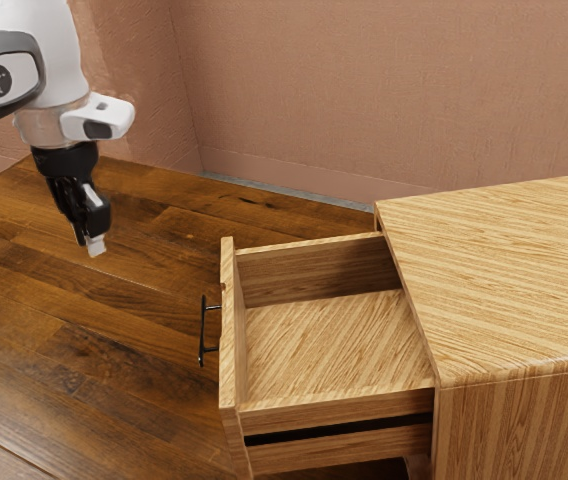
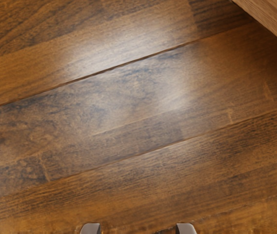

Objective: Push the drawer handle with one arm to close the drawer

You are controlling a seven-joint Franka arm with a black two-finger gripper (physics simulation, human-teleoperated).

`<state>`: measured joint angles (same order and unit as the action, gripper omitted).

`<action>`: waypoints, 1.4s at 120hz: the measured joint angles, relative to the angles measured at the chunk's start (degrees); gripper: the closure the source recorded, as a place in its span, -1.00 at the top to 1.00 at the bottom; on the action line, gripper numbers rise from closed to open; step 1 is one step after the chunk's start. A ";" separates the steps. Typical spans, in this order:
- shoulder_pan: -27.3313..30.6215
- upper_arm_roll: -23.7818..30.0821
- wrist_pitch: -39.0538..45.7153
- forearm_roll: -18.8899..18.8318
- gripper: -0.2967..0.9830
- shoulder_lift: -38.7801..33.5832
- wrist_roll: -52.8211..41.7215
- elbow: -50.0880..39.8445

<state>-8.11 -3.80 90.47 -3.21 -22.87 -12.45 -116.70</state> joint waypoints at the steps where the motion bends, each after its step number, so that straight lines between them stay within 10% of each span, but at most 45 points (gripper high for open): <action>1: -0.01 0.03 0.23 -0.04 -0.32 -0.61 -0.23 -0.92; 43: -7.13 4.99 12.23 -1.65 -0.64 -11.70 -18.23 -22.91; 113: -7.63 9.58 20.46 9.16 -0.69 -4.36 -32.12 -19.21; 168: -7.61 11.54 22.33 10.75 -0.68 3.69 -35.21 -12.54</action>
<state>-15.72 7.75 112.80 7.54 -19.18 -47.66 -129.24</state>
